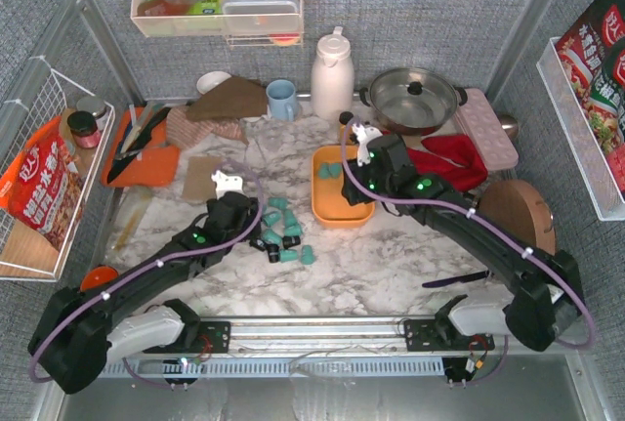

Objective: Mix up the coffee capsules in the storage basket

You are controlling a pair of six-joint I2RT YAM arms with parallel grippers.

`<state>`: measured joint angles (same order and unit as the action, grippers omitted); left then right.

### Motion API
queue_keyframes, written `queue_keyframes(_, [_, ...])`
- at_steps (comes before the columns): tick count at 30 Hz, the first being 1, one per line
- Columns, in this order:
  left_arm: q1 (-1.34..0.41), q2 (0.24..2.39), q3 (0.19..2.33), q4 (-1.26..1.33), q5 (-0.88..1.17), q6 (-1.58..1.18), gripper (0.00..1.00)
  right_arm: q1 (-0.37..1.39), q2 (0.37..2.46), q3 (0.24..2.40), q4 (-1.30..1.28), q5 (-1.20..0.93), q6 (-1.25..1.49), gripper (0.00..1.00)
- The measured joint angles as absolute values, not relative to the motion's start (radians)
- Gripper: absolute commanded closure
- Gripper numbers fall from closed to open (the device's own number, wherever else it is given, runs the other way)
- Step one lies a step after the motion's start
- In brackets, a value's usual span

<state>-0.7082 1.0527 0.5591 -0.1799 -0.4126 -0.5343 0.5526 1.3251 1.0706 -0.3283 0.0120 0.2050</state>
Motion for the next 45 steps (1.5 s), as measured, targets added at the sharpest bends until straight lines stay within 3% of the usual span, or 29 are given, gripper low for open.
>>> queue_keyframes(6, [-0.656, 1.152, 0.545, -0.132, -0.339, -0.509, 0.36, 0.574, 1.242, 1.052, -0.364, -0.031, 0.204, 0.49])
queue_keyframes(15, [-0.579, 1.301, 0.549, -0.017, -0.258, -0.436, 0.4, 0.583, 1.193, 1.046, -0.39, -0.051, 0.204, 0.49])
queue_keyframes(25, [-0.559, 1.421, 0.577, 0.057, -0.162, -0.367, 0.52, 0.583, 1.19, 1.045, -0.407, -0.062, 0.201, 0.49])
queue_keyframes(29, [-0.556, 1.438, 0.569, 0.086, -0.148, -0.358, 0.52, 0.583, 1.195, 1.045, -0.408, -0.069, 0.201, 0.49])
queue_keyframes(37, [-0.555, 1.402, 0.538, 0.099, -0.136, -0.368, 0.4, 0.583, 1.195, 1.046, -0.414, -0.08, 0.201, 0.49])
queue_keyframes(45, [-0.555, 1.384, 0.534, 0.07, -0.144, -0.394, 0.46, 0.583, 1.201, 1.05, -0.414, -0.096, 0.209, 0.49])
